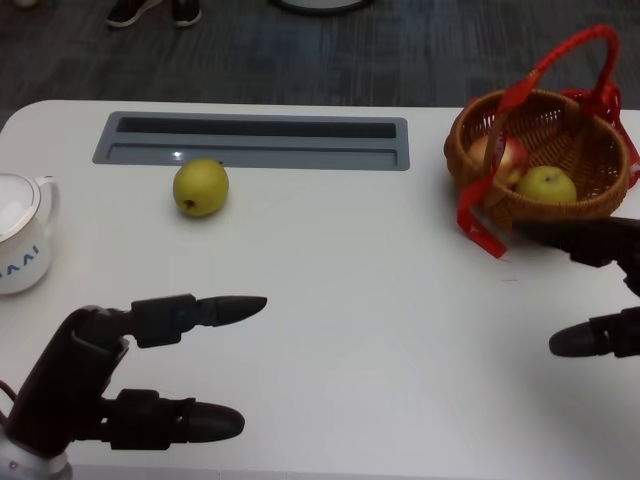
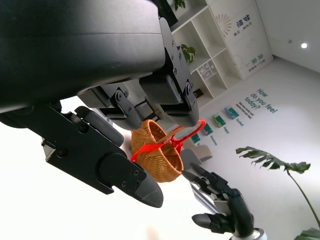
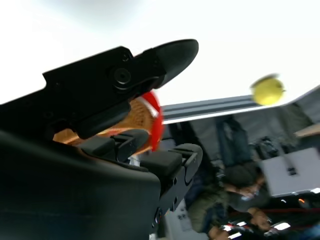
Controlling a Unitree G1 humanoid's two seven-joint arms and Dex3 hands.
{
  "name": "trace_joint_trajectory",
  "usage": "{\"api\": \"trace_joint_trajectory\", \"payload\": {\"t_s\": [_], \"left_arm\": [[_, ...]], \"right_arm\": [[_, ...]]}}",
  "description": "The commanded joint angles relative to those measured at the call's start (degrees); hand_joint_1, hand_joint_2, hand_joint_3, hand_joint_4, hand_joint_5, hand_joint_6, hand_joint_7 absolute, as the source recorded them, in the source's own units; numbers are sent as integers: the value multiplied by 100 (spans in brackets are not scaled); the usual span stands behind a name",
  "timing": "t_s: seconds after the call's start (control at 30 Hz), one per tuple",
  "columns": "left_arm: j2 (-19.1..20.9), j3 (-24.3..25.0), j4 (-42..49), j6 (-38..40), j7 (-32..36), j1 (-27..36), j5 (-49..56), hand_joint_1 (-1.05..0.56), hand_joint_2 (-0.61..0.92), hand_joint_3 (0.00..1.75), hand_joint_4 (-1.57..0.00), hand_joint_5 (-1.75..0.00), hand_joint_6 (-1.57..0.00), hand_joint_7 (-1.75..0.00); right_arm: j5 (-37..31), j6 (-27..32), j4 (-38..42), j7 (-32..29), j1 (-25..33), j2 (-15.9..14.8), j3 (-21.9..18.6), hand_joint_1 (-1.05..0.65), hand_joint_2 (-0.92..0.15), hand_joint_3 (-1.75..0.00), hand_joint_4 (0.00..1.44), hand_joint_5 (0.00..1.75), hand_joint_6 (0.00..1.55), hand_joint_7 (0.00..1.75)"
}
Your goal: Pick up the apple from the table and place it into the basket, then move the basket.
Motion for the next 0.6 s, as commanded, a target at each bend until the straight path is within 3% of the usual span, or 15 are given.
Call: {"api": "trace_joint_trajectory", "payload": {"t_s": [0.03,0.33,0.6], "left_arm": [[115,22,-58,-36,-68,7,-85,-51,72,0,-86,0,-80,0],[151,-18,-207,71,-106,52,-83,-52,72,0,-85,0,-80,0],[124,-72,-327,138,-108,93,-127,-55,72,0,-86,-1,-81,-1]], "right_arm": [[541,-404,-387,290,331,171,-79,-74,-79,0,63,3,54,2],[2118,-832,-1034,1530,804,948,270,-63,-79,-1,66,1,58,1],[2775,-749,-1101,2468,776,1456,307,-61,-79,0,65,0,59,0]]}}
